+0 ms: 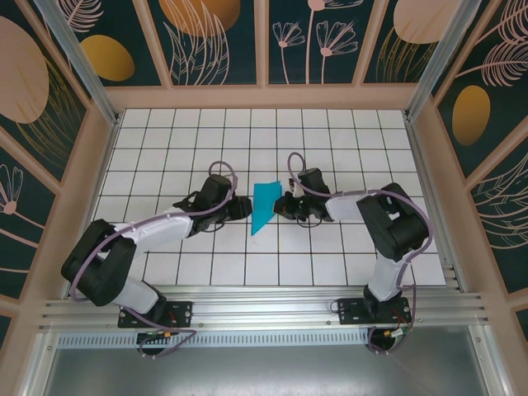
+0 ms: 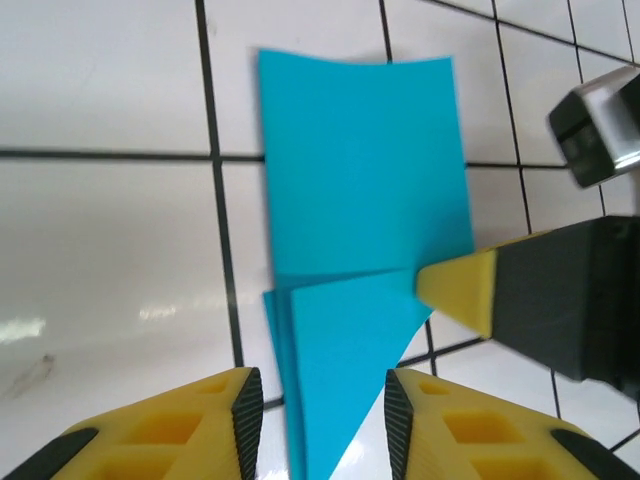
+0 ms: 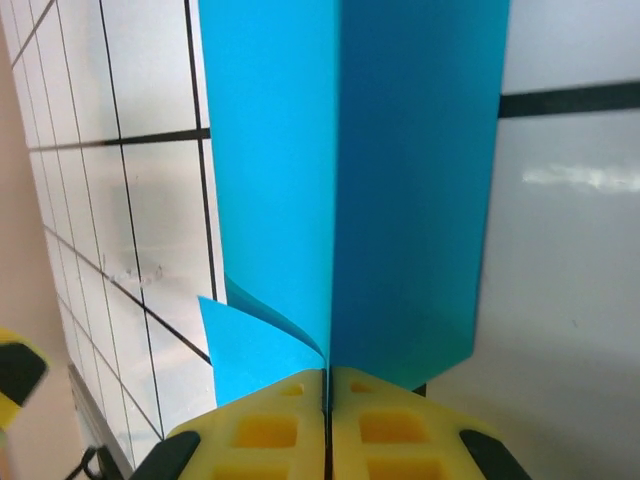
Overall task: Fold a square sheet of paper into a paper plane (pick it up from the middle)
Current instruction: Fourth fold the wing at the center of the table.
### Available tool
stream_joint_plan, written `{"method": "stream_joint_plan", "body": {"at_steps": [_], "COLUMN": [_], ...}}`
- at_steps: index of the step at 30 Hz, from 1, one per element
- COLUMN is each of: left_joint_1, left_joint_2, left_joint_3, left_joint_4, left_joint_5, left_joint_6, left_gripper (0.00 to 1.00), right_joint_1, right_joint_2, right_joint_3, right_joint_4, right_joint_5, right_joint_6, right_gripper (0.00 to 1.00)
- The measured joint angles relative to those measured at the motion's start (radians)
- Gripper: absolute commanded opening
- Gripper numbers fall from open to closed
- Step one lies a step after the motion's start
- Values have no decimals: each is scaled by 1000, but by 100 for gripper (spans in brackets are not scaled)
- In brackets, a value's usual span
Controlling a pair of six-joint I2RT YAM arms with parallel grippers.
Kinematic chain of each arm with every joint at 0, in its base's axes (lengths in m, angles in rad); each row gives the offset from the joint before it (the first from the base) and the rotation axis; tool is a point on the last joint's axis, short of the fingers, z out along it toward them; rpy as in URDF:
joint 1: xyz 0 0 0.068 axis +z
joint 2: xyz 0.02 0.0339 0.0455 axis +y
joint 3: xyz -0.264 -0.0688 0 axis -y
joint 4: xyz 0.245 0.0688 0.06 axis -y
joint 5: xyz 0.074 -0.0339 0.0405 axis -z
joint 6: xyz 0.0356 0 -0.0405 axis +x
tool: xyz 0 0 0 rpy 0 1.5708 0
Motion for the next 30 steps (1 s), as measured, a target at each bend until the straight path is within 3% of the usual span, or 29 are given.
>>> {"method": "stream_joint_plan", "body": {"at_steps": [11, 25, 30], "left_joint_1": [-66, -199, -248], "left_joint_2": [-114, -114, -52], "left_joint_3": [-140, -153, -140], "left_joint_4": [71, 95, 98], "left_joint_5": [4, -82, -121], "left_joint_6": [18, 56, 102], "left_gripper": [42, 44, 43], "right_joint_1": [153, 153, 153], "right_joint_2": [-204, -198, -175], "right_joint_3": [-179, -114, -104], "right_joint_4": [18, 2, -2], "right_joint_5": [238, 273, 268], "right_joint_6": [245, 284, 284], "right_gripper": [8, 9, 9]}}
